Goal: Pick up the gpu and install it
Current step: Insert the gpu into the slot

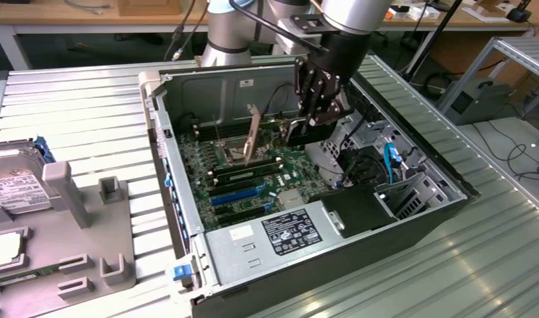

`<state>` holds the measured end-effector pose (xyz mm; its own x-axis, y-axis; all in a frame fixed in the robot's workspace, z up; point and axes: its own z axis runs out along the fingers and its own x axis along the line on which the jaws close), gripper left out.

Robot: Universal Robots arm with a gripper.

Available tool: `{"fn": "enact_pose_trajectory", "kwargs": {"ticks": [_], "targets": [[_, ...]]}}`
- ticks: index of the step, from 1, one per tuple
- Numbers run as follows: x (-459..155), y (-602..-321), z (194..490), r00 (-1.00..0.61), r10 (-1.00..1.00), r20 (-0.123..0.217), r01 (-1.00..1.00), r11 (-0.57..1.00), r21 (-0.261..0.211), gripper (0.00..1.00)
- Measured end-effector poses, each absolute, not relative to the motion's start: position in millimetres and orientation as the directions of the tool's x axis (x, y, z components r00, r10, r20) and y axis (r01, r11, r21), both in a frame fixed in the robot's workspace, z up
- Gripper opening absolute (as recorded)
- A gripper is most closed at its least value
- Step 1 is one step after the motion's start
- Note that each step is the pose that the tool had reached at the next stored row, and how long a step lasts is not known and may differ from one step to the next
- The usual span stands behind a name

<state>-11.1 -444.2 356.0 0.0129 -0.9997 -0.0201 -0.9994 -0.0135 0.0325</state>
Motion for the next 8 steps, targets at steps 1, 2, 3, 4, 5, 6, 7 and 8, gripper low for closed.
{"fn": "enact_pose_trajectory", "kwargs": {"ticks": [1, 2, 3, 4, 5, 6, 7, 8], "targets": [[-11.1, -444.2, 355.3, 0.013, -1.0, -0.02, -0.999, -0.013, 0.033, 0.27], [-11.1, -444.2, 354.4, 0.013, -1.0, -0.02, -0.999, -0.013, 0.033, 0.27], [-11.1, -444.2, 353.4, 0.013, -1.0, -0.02, -0.999, -0.013, 0.033, 0.27], [-11.1, -444.2, 352.3, 0.013, -1.0, -0.02, -0.999, -0.014, 0.033, 0.27], [-11.1, -444.2, 351.4, 0.013, -1.0, -0.02, -0.999, -0.014, 0.033, 0.27], [-11.1, -444.2, 350.2, 0.013, -1.0, -0.02, -0.999, -0.013, 0.033, 0.27], [-11.1, -444.2, 349.4, 0.013, -1.0, -0.02, -0.999, -0.014, 0.033, 0.27], [-11.2, -444.2, 348.3, 0.013, -1.0, -0.02, -0.999, -0.014, 0.033, 0.27]]}}
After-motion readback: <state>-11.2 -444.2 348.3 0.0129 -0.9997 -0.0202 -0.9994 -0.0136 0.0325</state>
